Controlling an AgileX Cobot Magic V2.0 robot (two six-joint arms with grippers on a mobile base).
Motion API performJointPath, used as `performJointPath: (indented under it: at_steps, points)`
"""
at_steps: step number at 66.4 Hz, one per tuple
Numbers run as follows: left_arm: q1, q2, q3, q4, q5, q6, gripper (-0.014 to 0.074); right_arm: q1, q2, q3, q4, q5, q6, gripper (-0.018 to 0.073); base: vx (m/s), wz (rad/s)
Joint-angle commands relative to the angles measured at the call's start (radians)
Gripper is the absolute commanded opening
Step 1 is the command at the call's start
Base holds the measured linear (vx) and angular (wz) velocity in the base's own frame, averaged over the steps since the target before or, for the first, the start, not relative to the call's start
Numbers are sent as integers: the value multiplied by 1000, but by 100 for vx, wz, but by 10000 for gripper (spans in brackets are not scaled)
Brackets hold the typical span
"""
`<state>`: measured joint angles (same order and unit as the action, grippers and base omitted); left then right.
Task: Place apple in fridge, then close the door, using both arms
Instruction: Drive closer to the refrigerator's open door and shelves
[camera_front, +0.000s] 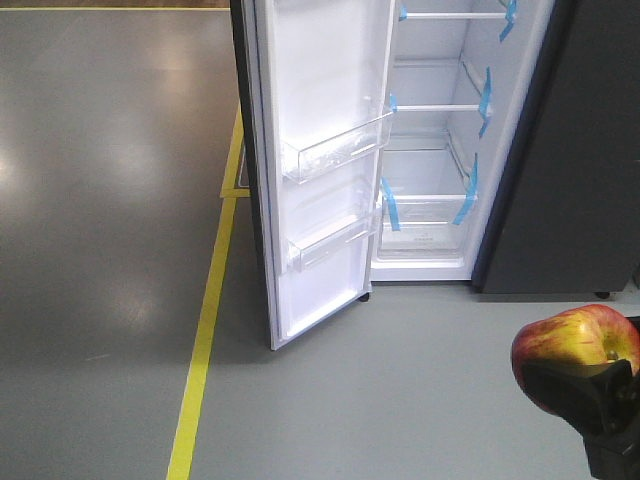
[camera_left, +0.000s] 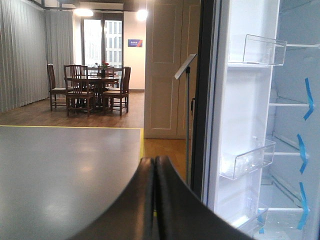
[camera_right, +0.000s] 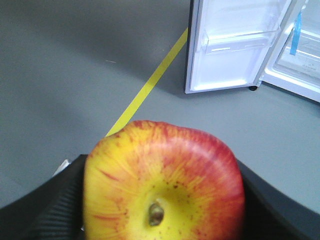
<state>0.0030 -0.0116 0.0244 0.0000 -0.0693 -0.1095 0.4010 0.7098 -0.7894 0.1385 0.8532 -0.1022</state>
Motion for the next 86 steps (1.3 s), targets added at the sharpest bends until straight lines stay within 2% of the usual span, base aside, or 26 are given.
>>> performJointPath:
  at_steps: [1, 86]
  points:
    - [-2, -16, 28, 0, -72, -8, -6, -2, -5, -30, 9, -68, -2, 194, 8, 1]
    - [-2, -16, 28, 0, -72, -8, -6, -2, -5, -30, 9, -68, -2, 194, 9, 1]
